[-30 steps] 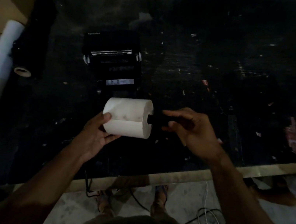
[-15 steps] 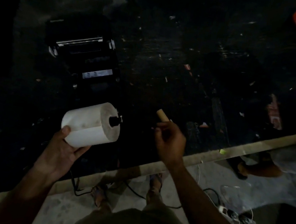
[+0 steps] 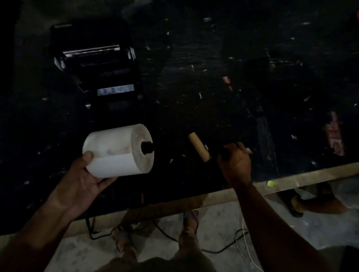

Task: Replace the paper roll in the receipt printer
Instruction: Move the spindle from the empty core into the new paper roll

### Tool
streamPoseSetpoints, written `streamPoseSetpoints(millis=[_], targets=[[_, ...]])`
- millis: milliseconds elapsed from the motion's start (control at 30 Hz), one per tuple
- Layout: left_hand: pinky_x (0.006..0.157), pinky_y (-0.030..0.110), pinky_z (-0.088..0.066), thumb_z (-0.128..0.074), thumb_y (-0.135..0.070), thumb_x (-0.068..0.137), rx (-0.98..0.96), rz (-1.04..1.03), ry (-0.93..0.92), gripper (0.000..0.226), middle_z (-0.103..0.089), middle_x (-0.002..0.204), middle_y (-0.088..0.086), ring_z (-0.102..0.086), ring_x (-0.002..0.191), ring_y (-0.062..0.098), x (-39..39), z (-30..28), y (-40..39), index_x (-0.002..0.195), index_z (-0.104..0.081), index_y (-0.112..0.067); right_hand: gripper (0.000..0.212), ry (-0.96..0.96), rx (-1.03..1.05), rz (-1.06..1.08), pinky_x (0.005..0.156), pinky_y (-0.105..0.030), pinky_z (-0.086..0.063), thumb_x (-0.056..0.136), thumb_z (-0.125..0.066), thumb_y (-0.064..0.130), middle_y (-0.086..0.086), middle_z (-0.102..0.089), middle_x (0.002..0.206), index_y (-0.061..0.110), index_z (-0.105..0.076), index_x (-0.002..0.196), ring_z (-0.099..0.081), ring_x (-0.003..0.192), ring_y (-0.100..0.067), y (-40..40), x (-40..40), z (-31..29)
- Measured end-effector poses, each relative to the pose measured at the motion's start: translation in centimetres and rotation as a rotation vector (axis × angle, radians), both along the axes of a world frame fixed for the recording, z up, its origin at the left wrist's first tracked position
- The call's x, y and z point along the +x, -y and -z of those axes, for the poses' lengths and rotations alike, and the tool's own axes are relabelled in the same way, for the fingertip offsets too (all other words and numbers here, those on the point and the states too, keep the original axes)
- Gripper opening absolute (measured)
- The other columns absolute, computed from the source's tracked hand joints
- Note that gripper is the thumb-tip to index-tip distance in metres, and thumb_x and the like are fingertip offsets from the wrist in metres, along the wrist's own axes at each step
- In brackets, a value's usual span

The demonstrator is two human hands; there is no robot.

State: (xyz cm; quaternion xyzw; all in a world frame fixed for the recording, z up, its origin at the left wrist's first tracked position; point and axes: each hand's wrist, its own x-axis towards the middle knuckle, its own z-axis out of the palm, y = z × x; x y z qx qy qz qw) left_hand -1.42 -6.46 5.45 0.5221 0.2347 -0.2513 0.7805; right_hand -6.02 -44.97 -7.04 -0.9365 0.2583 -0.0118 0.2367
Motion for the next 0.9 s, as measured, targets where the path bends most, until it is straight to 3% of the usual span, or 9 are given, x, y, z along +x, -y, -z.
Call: streamPoseSetpoints(millis=[133, 300, 500, 600, 800, 900], targets=[[0.080, 0.036, -0.064, -0.046, -0.037, 0.103, -0.031, -0.011, -0.001, 0.030, -0.079, 0.113, 0.001, -0.076, 0.101, 0.017, 0.1, -0.1, 0.4, 0.122, -0.065, -0.022, 0.031, 0.162, 0.100, 0.198, 0.079, -0.033, -0.052, 0.075, -0.080, 0.026, -0.007, -0.065, 0.108, 0.016, -0.068, 0.102, -0.066, 0.096, -0.025, 0.1, -0.6, -1.6], [0.076, 0.037, -0.064, -0.056, -0.039, 0.095, -0.072, -0.019, -0.015, 0.032, -0.080, 0.110, 0.002, -0.077, 0.097, 0.018, 0.4, -0.6, 1.2, 0.120, -0.065, -0.022, 0.030, 0.494, 0.424, 0.134, 0.072, -0.019, -0.054, 0.076, -0.080, 0.032, 0.003, -0.066, 0.097, 0.019, -0.068, 0.100, -0.065, 0.082, -0.004, -4.5, -0.5, -7.9], [0.076, 0.036, -0.064, -0.064, -0.040, 0.079, -0.092, -0.033, -0.023, 0.047, -0.080, 0.108, 0.005, -0.075, 0.097, 0.020, 0.4, -1.3, 1.7, 0.120, -0.064, -0.018, 0.035, 0.588, 0.839, -0.089, 0.081, -0.033, -0.059, 0.083, -0.078, 0.023, -0.005, -0.070, 0.091, 0.019, -0.072, 0.117, -0.070, 0.084, -0.019, -11.7, -1.7, -14.3], [0.076, 0.037, -0.064, -0.064, -0.039, 0.079, -0.103, -0.033, -0.028, 0.047, -0.080, 0.109, 0.005, -0.075, 0.099, 0.021, 0.3, -1.3, 1.8, 0.121, -0.064, -0.018, 0.038, 0.579, 0.861, -0.178, 0.082, -0.033, -0.056, 0.085, -0.079, 0.015, -0.007, -0.068, 0.090, 0.016, -0.072, 0.122, -0.067, 0.086, -0.021, -13.4, -2.0, -15.2], [0.076, 0.037, -0.064, -0.074, -0.045, 0.073, -0.159, -0.039, -0.015, 0.055, -0.079, 0.111, 0.006, -0.077, 0.098, 0.021, 0.0, -1.4, 1.5, 0.120, -0.065, -0.018, 0.037, 0.586, 0.853, -0.176, 0.089, -0.007, -0.044, 0.083, -0.079, 0.002, -0.016, -0.068, 0.088, 0.010, -0.073, 0.118, -0.064, 0.083, -0.005, -15.2, -2.0, -15.6], [0.074, 0.036, -0.063, -0.077, -0.046, 0.069, -0.178, -0.041, -0.018, 0.059, -0.080, 0.110, 0.006, -0.077, 0.096, 0.021, 0.0, -1.4, 1.4, 0.120, -0.065, -0.018, 0.036, 0.610, 0.859, -0.207, 0.091, -0.008, -0.045, 0.081, -0.080, 0.003, -0.012, -0.069, 0.087, 0.016, -0.075, 0.114, -0.066, 0.082, -0.005, -15.6, -2.0, -15.4]])
